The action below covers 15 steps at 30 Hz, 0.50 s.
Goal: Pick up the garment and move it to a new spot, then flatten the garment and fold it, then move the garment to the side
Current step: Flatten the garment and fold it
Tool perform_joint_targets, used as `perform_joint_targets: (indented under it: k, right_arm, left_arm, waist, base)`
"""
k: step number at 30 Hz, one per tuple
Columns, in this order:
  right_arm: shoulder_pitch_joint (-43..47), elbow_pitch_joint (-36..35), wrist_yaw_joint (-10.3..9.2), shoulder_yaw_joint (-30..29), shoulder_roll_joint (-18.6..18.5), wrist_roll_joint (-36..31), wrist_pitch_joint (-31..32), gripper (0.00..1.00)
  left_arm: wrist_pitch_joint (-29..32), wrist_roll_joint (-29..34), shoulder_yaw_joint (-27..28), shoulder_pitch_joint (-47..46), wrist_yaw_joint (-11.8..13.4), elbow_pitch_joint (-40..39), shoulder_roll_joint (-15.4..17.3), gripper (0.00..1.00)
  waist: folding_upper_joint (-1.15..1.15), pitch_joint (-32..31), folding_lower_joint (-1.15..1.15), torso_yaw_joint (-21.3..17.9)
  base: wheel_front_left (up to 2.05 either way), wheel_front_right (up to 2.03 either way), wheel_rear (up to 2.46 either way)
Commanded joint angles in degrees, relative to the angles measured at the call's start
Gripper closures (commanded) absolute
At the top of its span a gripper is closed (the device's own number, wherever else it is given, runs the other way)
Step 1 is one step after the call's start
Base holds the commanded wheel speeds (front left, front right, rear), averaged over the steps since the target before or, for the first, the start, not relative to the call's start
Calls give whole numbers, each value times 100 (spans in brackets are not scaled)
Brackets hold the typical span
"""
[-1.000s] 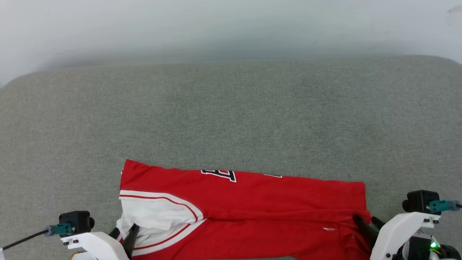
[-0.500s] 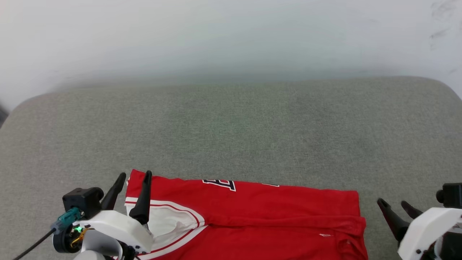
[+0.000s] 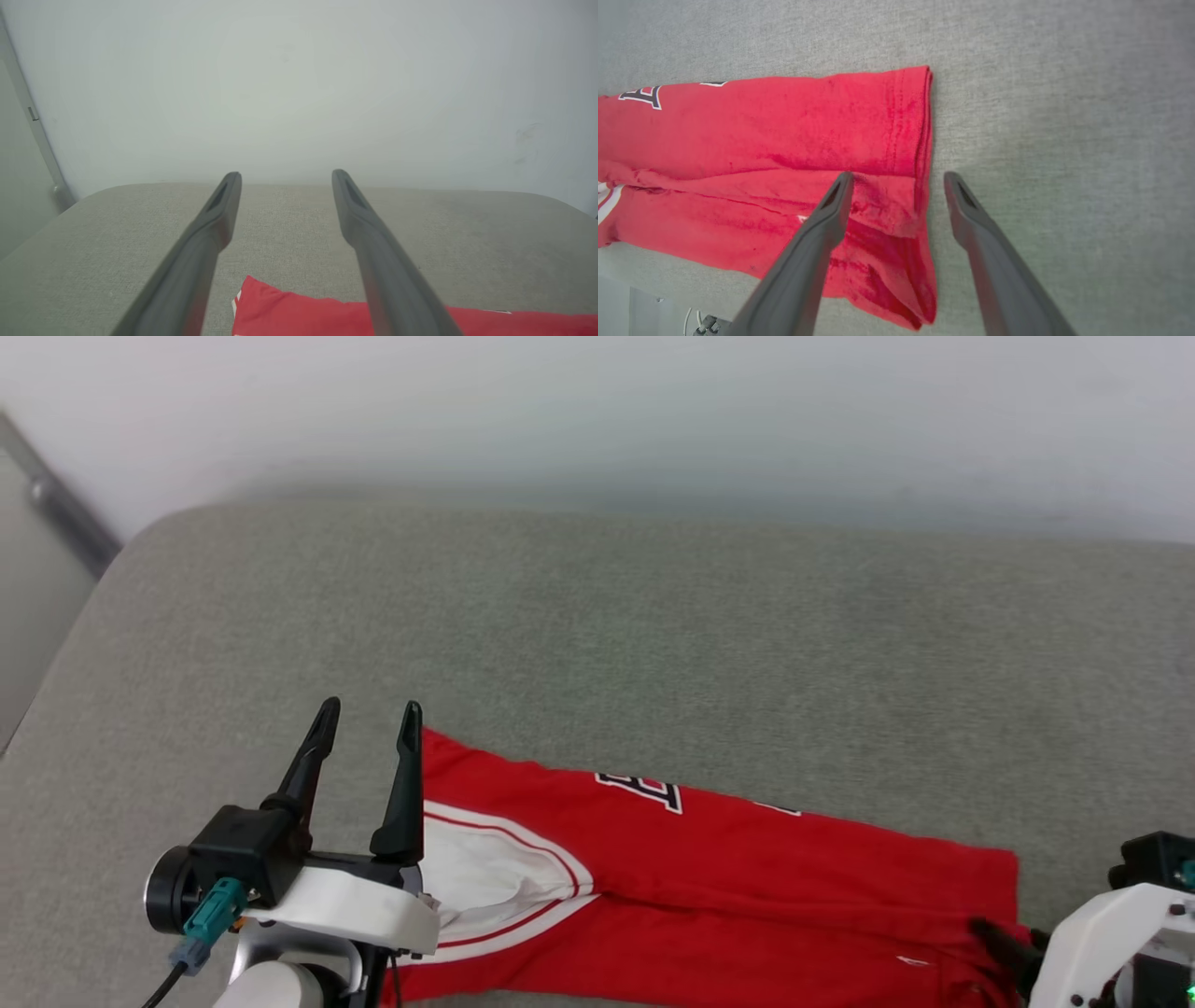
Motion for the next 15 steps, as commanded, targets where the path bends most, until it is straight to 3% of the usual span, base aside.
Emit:
perform_joint_targets:
  k: [1,7,8,9,10,15]
  right_arm:
    - [-97,180,-2,37,73,70,11,0]
    - [-69,790,-2,148,234,209,182,0]
    - [-58,885,-2,179,259,257,225,7]
    - [-64,954,-2,201,284,289,227,66]
    - [-81,1001,-2,233,297,302,230,100]
    - [-253,861,4,305,140,295,110,100]
  left_arm:
    - [-27,-1,2,-107,-16,-53,-2,0]
    - [-17,49,-41,-199,-41,-44,11,0]
    - [-8,53,-44,-208,-36,-34,14,0]
    - [-5,58,-45,-216,-29,-23,22,0]
    - [9,70,-50,-222,-15,-9,33,0]
    - [30,104,-74,-189,11,75,83,0]
  waist:
    - [0,208,-1,212]
    - [0,363,-1,358]
    - [0,372,-1,364]
    - [0,379,-1,365]
    - [0,380,-1,363]
    - [0,267,-1,312]
  base:
    - [0,0,0]
    - [0,0,0]
    - [0,0,0]
    - [0,0,0]
    - [0,0,0]
    - [0,0,0]
